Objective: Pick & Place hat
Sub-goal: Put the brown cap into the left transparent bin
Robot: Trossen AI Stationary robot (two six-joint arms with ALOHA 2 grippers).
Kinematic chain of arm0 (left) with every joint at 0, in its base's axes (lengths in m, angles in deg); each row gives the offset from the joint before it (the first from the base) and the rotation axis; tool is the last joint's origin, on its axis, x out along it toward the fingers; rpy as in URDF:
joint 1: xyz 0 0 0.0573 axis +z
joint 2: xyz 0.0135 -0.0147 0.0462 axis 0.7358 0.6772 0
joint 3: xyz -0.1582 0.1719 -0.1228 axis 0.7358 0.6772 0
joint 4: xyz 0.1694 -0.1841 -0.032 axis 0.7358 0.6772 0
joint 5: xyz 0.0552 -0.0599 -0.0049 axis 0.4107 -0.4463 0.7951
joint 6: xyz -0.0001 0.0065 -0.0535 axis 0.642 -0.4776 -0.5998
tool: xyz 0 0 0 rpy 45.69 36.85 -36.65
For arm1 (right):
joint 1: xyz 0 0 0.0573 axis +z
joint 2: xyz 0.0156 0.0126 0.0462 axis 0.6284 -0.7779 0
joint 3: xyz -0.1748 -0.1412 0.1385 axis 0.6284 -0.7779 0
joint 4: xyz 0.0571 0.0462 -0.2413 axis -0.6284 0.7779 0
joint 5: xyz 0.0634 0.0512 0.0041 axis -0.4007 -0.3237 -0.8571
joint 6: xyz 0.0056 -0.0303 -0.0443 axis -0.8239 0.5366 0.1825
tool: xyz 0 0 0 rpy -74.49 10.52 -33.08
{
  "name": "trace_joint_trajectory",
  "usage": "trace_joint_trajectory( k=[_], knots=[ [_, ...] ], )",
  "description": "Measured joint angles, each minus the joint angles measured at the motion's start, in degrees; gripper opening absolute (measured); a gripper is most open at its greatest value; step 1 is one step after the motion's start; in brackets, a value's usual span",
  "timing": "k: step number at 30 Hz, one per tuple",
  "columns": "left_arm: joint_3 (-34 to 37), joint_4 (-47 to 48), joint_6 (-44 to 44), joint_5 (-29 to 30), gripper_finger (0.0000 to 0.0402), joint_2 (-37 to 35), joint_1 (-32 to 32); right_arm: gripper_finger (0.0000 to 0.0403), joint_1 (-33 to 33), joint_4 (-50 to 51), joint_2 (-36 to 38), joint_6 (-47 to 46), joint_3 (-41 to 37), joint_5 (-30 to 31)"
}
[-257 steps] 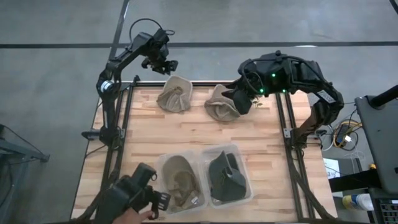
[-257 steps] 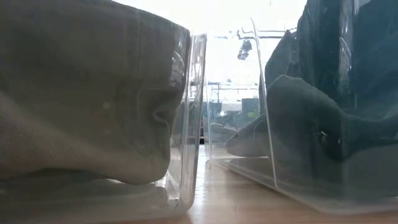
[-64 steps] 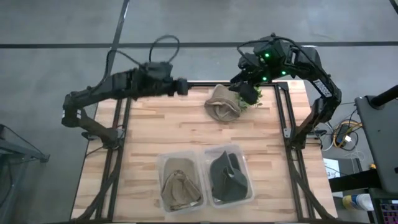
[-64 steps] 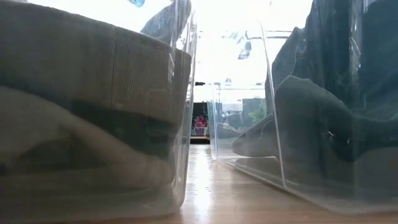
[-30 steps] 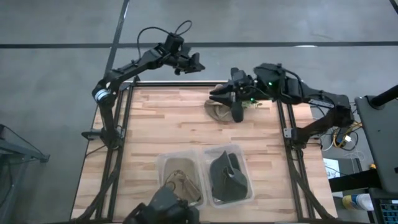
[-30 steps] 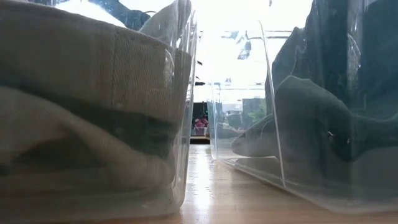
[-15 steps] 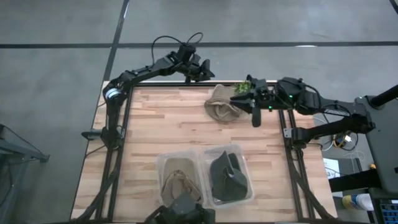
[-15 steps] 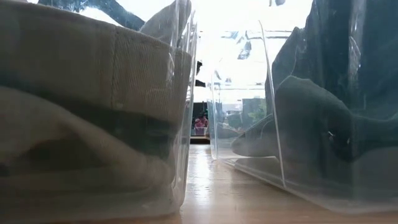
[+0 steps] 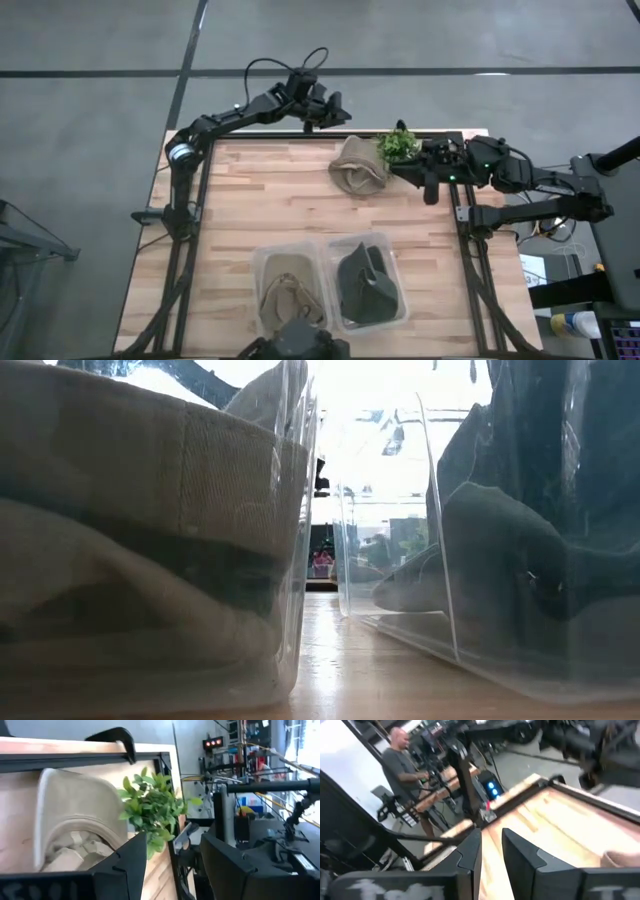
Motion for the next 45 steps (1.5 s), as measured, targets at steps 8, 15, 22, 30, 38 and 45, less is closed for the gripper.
trace_joint_trajectory(
  k=[8,15,22,30,38,45],
  knots=[
    [-0.1,0.3,0.5,-1.0,0.0179,-1.2,0.1,0.0095,-0.4,10.2,-2.7,-15.2,-1.0,1.5],
    [-0.1,0.3,2.3,-3.0,0.0179,-3.3,0.1,0.0144,-0.4,28.1,-4.2,-35.6,-1.0,1.7],
    [-0.2,0.3,5.9,-6.6,0.0179,-6.4,-0.1,0.0157,-0.4,31.7,-7.5,-29.8,-3.8,8.7],
    [-0.3,0.2,7.6,-8.1,0.0179,-9.5,0.1,0.0157,-2.1,21.4,-11.1,-20.6,-12.7,12.2],
    [-0.3,0.2,8.6,-9.0,0.0179,-11.2,0.2,0.0147,-2.0,6.8,-13.1,-13.2,-23.9,16.9],
    [-0.5,0.0,8.7,-9.2,0.0179,-12.2,0.3,0.0130,-2.2,-5.9,-15.7,-9.0,-30.2,20.5]
  ],
)
